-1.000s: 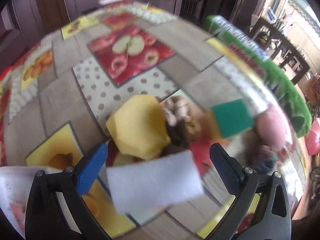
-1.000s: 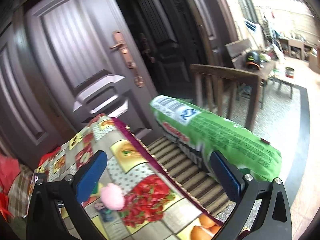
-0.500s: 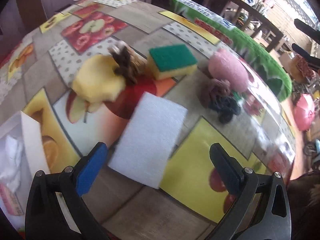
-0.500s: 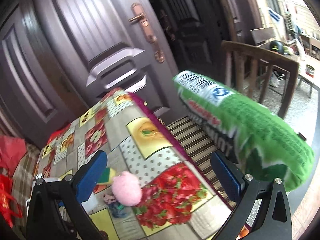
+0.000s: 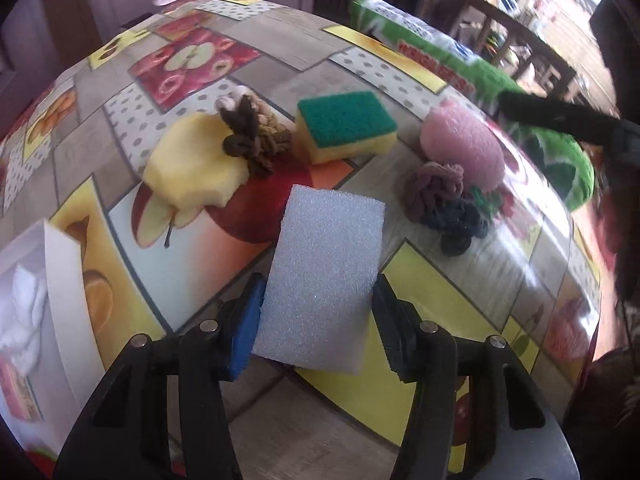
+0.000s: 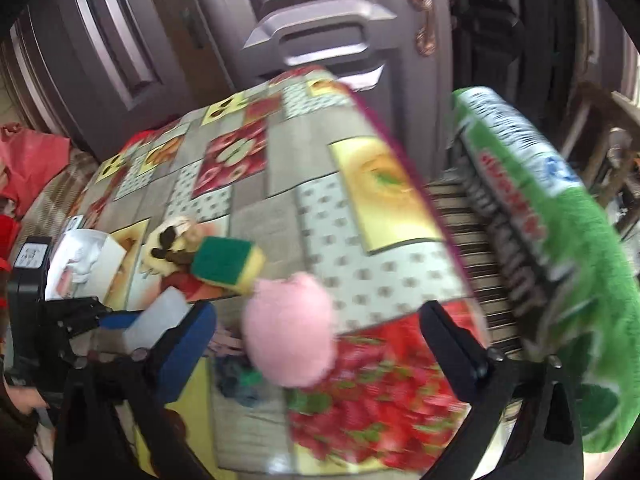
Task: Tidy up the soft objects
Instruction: 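Grasp the white foam sheet with the left tool while the right tool grasps the pink fluffy ball, then lift and carry the foam sheet and pink ball over the white tray with both tools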
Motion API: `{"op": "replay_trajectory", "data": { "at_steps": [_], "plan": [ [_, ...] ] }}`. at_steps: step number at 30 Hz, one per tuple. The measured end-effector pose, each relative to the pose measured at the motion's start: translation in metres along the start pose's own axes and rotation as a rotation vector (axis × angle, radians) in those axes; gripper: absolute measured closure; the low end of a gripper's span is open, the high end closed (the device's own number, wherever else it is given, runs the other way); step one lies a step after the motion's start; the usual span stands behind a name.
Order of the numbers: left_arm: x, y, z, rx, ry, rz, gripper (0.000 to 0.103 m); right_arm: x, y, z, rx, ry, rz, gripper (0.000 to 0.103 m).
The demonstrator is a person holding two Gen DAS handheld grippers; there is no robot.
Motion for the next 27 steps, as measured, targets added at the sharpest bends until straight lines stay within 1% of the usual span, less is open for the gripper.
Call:
{"op": "replay_trajectory", "data": {
  "at_steps": [1,3,6,8,9,11,13,16,20,23,27],
  "plan": [
    [0.0,0.002,-0.001,-0.004,0.02,0.008,0.051,0.0,-0.008,-0.005,-0.005,0.014,-0.019,0.029],
    [0.0,0.006,0.0,-0.005,0.047,0.025,0.051,-0.002,-0.025,-0.008,-0.025,0.043,-0.066,0.042],
    [0.0,0.016,-0.001,-0.008,0.083,0.053,0.051,-0.006,-0.041,-0.012,-0.009,0.059,-0.121,0.043],
    [0.0,0.022,-0.001,-0.006,0.101,0.065,0.051,-0.01,-0.048,-0.019,0.009,0.081,-0.143,0.047],
    [0.0,0.024,-0.001,-0.005,0.108,0.071,0.051,-0.011,-0.049,-0.023,0.017,0.095,-0.151,0.052],
    [0.0,0.031,-0.002,-0.001,0.121,0.084,0.051,-0.012,-0.047,-0.028,0.031,0.115,-0.141,0.056],
    [0.001,0.042,-0.002,-0.002,0.139,0.112,0.051,-0.01,-0.038,-0.027,0.057,0.099,-0.115,0.06],
    [0.005,0.066,0.0,-0.003,0.157,0.173,0.051,0.0,-0.011,-0.023,0.079,0.069,-0.043,0.06],
    [0.011,0.107,0.001,0.001,0.191,0.279,0.051,0.021,0.044,-0.031,0.114,0.06,0.094,0.06],
    [0.014,0.15,0.0,0.025,0.215,0.372,0.05,0.038,0.1,-0.045,0.162,0.049,0.229,0.06],
    [0.013,0.198,0.001,0.072,0.214,0.459,0.05,0.054,0.172,-0.068,0.179,0.079,0.43,0.06]
  ]
}}
Point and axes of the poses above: each gripper's, at about its wrist camera, not at the fingertips, and y roughly against the way its jaws point, z to its right, x to its top, the point moved 8 cm from there along -y, roughly the way its jaws point, and after that the axes turned 7 degrees about -z, right-handed, at the moved point
